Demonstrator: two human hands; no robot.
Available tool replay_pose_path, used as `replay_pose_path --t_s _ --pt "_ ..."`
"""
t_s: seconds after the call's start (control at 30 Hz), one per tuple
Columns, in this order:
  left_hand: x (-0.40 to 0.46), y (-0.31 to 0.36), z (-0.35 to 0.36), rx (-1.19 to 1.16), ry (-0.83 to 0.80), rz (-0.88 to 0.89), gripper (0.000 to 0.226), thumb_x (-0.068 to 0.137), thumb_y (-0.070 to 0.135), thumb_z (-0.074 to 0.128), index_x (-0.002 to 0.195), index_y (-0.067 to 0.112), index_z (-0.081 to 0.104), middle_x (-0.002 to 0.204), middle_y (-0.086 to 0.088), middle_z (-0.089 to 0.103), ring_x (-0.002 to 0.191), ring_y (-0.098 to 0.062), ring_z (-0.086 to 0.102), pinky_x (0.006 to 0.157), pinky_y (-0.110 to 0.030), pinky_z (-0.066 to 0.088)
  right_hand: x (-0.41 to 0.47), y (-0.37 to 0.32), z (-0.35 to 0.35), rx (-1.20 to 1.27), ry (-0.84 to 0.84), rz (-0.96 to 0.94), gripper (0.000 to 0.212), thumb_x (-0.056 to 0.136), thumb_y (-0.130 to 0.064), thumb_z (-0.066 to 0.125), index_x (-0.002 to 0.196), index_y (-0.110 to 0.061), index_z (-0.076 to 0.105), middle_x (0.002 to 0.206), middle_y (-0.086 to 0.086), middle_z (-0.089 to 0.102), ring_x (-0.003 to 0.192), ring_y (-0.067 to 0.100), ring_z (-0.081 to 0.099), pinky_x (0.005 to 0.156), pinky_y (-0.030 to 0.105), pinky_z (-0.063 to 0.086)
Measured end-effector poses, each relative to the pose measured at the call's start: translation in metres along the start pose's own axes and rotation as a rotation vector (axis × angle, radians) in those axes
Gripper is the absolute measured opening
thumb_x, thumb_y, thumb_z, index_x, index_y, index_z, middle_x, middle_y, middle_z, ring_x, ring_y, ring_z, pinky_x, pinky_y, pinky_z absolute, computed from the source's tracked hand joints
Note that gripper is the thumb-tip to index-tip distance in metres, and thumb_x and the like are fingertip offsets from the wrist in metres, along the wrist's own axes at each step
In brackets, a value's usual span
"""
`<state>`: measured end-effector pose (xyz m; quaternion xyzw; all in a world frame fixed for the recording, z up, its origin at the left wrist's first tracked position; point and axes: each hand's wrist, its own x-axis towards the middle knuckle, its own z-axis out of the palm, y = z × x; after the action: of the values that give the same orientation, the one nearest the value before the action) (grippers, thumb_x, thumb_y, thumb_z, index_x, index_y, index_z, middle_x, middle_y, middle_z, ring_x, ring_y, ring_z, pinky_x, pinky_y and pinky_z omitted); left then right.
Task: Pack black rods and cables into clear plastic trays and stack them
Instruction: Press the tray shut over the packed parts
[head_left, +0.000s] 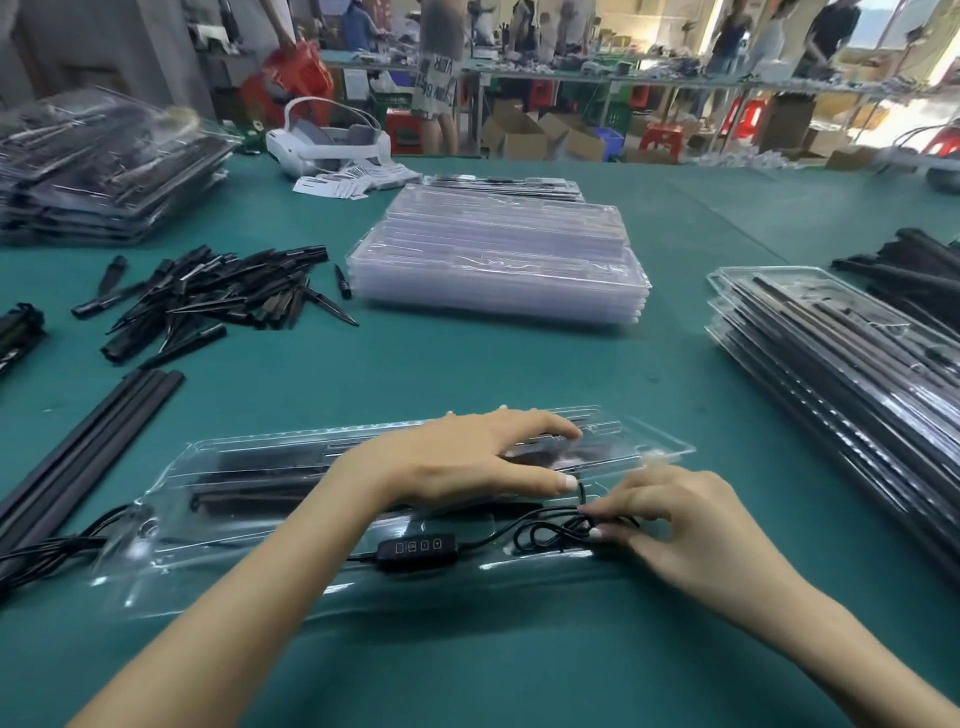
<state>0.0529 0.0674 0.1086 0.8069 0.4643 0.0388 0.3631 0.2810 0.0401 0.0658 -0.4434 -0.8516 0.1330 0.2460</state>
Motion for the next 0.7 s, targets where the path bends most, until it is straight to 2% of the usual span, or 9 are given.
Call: replay_pose_path --t_s 0.07,0.17,0.2,0.27,0.33,0.4,0.47,0.6,0.7 --pt "0.001 -0.002 0.003 0.036 0.009 0.004 0.058 0.077 0.074 0.042 0.131 0.061 0.029 0.152 0.027 0.023 0.145 -0.002 0.008 0.116 -0.056 0.004 0.001 0.0 0.002 -0.056 -0.025 -0.08 0.018 0.07 -0.01 0.083 0.086 -0.02 0.079 0.07 -0.01 0.07 0.066 0.011 0.063 0.066 0.02 0.045" --pt "0.001 -0.005 0.009 0.048 0.027 0.013 0.056 0.079 0.073 0.041 0.131 0.062 0.027 0.157 0.019 0.015 0.145 -0.003 0.001 0.116 -0.056 -0.003 0.003 0.002 0.001 -0.109 -0.069 -0.135 0.017 0.075 -0.01 0.079 0.09 -0.019 0.079 0.07 -0.006 0.07 0.066 0.017 0.065 0.064 0.026 0.048" --pt "0.001 -0.006 0.011 0.04 0.03 0.013 0.056 0.078 0.074 0.04 0.131 0.062 0.027 0.157 0.018 0.013 0.145 -0.002 -0.001 0.116 -0.055 -0.005 0.002 0.002 0.001 -0.114 -0.072 -0.134 0.017 0.076 -0.01 0.078 0.091 -0.019 0.079 0.072 -0.006 0.07 0.067 0.018 0.065 0.065 0.026 0.048" --pt "0.001 -0.007 0.013 0.015 0.027 0.019 0.055 0.078 0.073 0.038 0.131 0.062 0.027 0.156 0.021 0.012 0.145 -0.003 -0.003 0.116 -0.055 -0.008 -0.003 0.003 0.0 -0.123 -0.063 -0.144 0.017 0.082 -0.015 0.072 0.098 -0.02 0.077 0.077 -0.008 0.07 0.07 0.017 0.062 0.073 0.017 0.043" --pt "0.001 -0.007 0.012 0.006 0.02 0.026 0.052 0.081 0.071 0.039 0.131 0.062 0.028 0.155 0.024 0.013 0.145 -0.004 -0.003 0.115 -0.055 -0.009 -0.012 0.001 -0.002 -0.154 -0.095 -0.154 0.026 0.093 -0.028 0.057 0.114 -0.023 0.071 0.091 -0.014 0.07 0.075 0.012 0.055 0.08 0.012 0.037" --pt "0.002 -0.006 0.009 0.0 0.017 0.021 0.054 0.08 0.072 0.038 0.132 0.06 0.029 0.153 0.027 0.017 0.145 -0.004 0.0 0.116 -0.056 -0.006 -0.022 -0.001 -0.005 -0.221 -0.145 -0.178 0.039 0.099 -0.039 0.039 0.13 -0.028 0.059 0.113 -0.017 0.066 0.084 0.007 0.052 0.085 0.017 0.038" --pt "0.004 -0.004 0.005 -0.022 0.02 0.015 0.056 0.077 0.072 0.038 0.131 0.059 0.031 0.148 0.031 0.026 0.144 -0.002 0.009 0.116 -0.055 0.0 -0.029 -0.004 -0.005 -0.293 -0.163 -0.204 0.044 0.1 -0.042 0.03 0.134 -0.029 0.054 0.123 -0.013 0.063 0.094 0.007 0.054 0.089 0.023 0.038" --pt "0.004 -0.004 0.001 -0.058 0.011 0.025 0.054 0.077 0.07 0.042 0.13 0.058 0.035 0.144 0.023 0.037 0.135 -0.001 0.03 0.115 -0.045 0.021 -0.026 -0.013 0.002 -0.318 -0.131 -0.161 0.045 0.099 -0.043 0.028 0.129 -0.031 0.059 0.113 -0.003 0.065 0.09 0.014 0.061 0.084 0.027 0.045" --pt "0.004 -0.002 0.003 -0.017 0.017 0.022 0.055 0.077 0.071 0.042 0.129 0.059 0.033 0.143 0.022 0.037 0.133 -0.001 0.033 0.116 -0.049 0.015 -0.023 -0.016 0.0 -0.346 -0.116 -0.145 0.047 0.099 -0.044 0.025 0.124 -0.032 0.063 0.105 -0.006 0.066 0.083 0.014 0.061 0.078 0.027 0.047"
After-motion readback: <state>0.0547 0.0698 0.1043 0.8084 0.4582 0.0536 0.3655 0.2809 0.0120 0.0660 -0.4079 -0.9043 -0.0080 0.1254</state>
